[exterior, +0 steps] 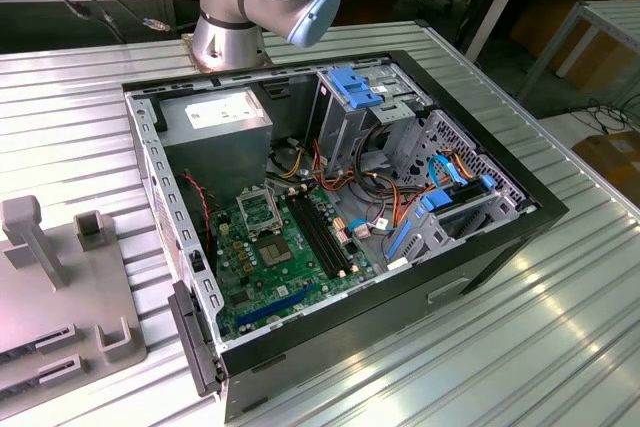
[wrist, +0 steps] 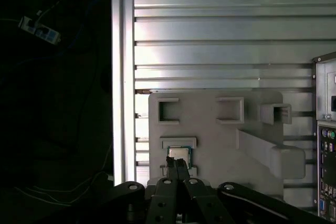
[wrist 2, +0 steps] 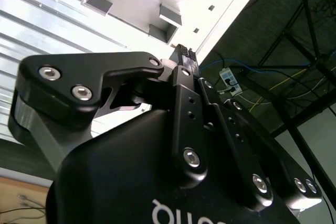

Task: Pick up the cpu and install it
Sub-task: 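Pick up the cpu and move it towards the insertion slot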

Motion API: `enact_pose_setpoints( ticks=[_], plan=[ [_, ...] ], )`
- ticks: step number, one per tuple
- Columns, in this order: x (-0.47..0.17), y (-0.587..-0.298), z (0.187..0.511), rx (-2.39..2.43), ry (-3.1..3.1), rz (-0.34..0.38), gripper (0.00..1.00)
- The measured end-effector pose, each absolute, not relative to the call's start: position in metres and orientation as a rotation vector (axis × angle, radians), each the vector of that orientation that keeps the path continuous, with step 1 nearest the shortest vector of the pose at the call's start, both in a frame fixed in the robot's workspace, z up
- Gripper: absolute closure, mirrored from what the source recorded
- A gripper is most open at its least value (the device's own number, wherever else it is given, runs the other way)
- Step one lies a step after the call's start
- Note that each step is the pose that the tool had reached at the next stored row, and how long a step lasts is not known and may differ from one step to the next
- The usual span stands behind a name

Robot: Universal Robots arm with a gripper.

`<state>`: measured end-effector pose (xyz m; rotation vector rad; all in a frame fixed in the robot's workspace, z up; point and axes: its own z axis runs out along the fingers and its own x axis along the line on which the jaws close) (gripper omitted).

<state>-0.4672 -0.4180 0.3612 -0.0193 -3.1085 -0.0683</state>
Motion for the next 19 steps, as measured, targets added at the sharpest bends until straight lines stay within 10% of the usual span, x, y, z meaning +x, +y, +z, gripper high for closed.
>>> enact_pose_setpoints(
  ticks=[19],
  plan=[
    [-0.4672,-0.4180,0.3612,-0.018,-3.108,-0.068,0.63]
  ],
)
